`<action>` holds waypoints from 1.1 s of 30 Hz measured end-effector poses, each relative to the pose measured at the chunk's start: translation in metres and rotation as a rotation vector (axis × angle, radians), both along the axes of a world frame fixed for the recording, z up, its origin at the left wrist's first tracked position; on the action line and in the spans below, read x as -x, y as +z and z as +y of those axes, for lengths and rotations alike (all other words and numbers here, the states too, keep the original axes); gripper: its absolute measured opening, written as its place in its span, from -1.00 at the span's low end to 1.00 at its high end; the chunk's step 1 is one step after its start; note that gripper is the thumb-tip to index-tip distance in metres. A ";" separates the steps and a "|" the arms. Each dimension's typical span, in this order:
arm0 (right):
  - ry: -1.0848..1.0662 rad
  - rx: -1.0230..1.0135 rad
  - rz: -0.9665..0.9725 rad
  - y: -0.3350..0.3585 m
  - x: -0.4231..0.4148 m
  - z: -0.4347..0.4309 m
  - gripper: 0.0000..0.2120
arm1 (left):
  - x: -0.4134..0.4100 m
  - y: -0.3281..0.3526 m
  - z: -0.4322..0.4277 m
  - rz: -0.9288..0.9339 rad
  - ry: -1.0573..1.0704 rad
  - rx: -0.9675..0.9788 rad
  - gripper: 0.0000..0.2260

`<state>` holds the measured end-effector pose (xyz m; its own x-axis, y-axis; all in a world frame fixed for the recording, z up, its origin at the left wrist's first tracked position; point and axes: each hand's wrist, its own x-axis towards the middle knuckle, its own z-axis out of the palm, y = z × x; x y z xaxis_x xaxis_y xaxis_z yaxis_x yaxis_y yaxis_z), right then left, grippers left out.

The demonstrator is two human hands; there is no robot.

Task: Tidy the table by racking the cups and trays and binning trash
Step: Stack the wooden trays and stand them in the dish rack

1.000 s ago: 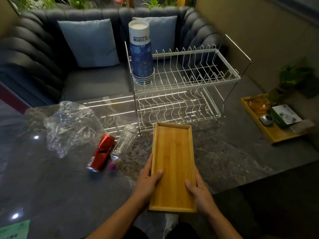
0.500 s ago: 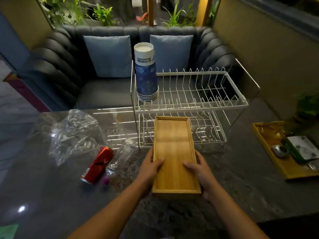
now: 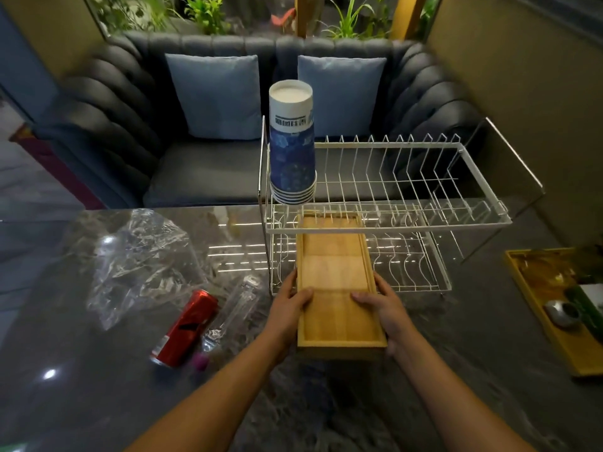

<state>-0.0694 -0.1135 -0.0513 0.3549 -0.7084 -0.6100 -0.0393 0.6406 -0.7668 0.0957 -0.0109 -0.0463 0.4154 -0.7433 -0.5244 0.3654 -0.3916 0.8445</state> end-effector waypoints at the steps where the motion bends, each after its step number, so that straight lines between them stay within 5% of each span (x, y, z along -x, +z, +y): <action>1: 0.000 0.004 -0.002 -0.001 -0.001 -0.005 -0.10 | -0.001 -0.002 0.000 -0.018 -0.003 -0.005 -0.48; 16: 0.082 0.127 -0.009 -0.005 -0.037 -0.061 -0.25 | -0.002 -0.009 -0.020 -0.165 0.096 0.011 -0.46; 22: 0.121 0.108 -0.012 -0.006 -0.051 -0.078 -0.50 | -0.003 -0.005 -0.038 -0.218 0.120 -0.001 -0.52; 28: 0.126 0.117 0.035 -0.009 -0.054 -0.089 -0.30 | -0.007 -0.005 -0.049 -0.261 0.095 -0.031 -0.51; 33: 0.141 0.117 0.050 -0.011 -0.056 -0.088 -0.49 | -0.008 -0.005 -0.049 -0.302 0.059 -0.055 -0.47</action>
<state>-0.0132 -0.2011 -0.0625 0.4266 -0.7212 -0.5458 -0.1625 0.5325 -0.8307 0.1041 -0.0604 -0.0513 0.6000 -0.6873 -0.4094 0.1244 -0.4254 0.8964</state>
